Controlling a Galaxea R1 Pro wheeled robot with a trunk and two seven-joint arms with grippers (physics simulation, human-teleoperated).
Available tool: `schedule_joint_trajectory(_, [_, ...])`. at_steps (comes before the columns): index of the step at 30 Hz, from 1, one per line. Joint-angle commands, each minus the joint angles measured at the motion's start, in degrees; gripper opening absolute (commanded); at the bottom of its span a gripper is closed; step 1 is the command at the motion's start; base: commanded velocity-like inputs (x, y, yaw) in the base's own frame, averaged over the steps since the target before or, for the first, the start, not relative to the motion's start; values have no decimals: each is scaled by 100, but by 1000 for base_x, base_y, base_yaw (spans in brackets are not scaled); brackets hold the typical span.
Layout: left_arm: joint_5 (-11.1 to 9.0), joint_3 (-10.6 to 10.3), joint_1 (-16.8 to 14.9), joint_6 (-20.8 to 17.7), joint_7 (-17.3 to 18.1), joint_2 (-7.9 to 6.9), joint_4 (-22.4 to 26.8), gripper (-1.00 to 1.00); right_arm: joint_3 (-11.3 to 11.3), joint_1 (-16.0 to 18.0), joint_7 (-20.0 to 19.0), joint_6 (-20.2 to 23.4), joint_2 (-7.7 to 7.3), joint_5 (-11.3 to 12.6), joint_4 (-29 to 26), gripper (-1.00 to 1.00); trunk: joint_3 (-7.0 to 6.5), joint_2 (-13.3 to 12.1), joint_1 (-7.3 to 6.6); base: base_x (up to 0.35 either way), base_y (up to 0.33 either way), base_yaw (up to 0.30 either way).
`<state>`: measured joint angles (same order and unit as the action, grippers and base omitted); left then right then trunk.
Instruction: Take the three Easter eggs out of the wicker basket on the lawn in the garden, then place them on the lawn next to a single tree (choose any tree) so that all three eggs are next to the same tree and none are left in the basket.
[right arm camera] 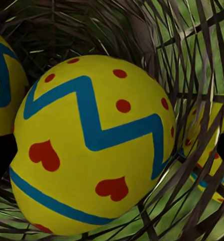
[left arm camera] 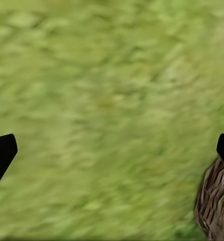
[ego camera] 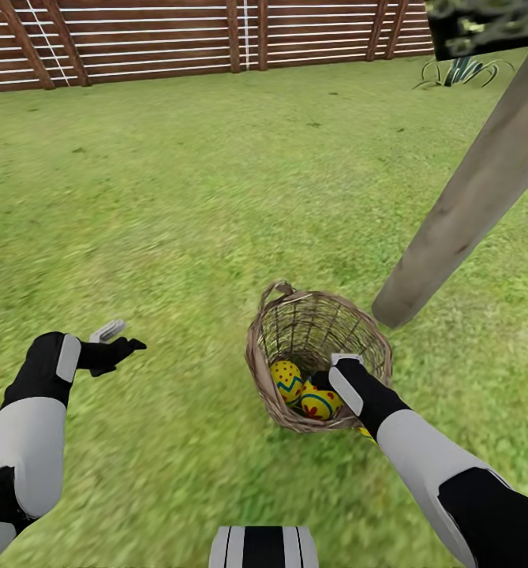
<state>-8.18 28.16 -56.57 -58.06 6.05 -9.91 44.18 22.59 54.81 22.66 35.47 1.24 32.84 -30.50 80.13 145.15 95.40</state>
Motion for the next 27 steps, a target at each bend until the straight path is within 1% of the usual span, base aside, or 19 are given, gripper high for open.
schedule_joint_trajectory(1, [-9, 16, -3, -28, 12, -2, 3, 100, 35, 4, 54, 10, -3, 62, -4, 100, 4, 2, -1, 0, 0, 0])
schedule_joint_trajectory(9, [-1, 16, -3, -35, 25, -13, -72, 100, 41, 2, 11, 4, 29, 80, 12, 100, 4, 2, -1, 0, 0, 0])
schedule_joint_trajectory(12, [0, 21, -3, -32, 24, -18, -106, 100, 43, 3, -145, 4, 38, 82, 53, 100, 4, 2, -1, 0, 0, 0])
schedule_joint_trajectory(14, [0, 21, -3, -34, 24, -19, -125, 100, 39, 3, -322, 4, 36, 77, 96, 100, 4, 2, -1, 0, 0, 0])
schedule_joint_trajectory(16, [0, 23, -3, -31, 20, -25, -134, 100, 36, 3, -375, -14, 36, 68, 212, 100, 4, 2, -1, 0, 0, 0])
schedule_joint_trajectory(17, [0, 21, -3, -31, 20, -26, -135, 100, 37, 3, -382, -28, 35, 67, 234, 100, 4, 2, -1, 0, 0, 0])
schedule_joint_trajectory(19, [0, 20, -3, -28, 12, -26, -137, 100, 36, 4, -391, -55, 34, 65, 265, 100, 48, 4, 4, 0, 0, 0])
schedule_joint_trajectory(27, [0, 21, -3, -30, 10, -27, -138, 100, 38, 2, -394, -74, 34, 64, 273, 100, 48, 4, 4, 0, 0, 0])
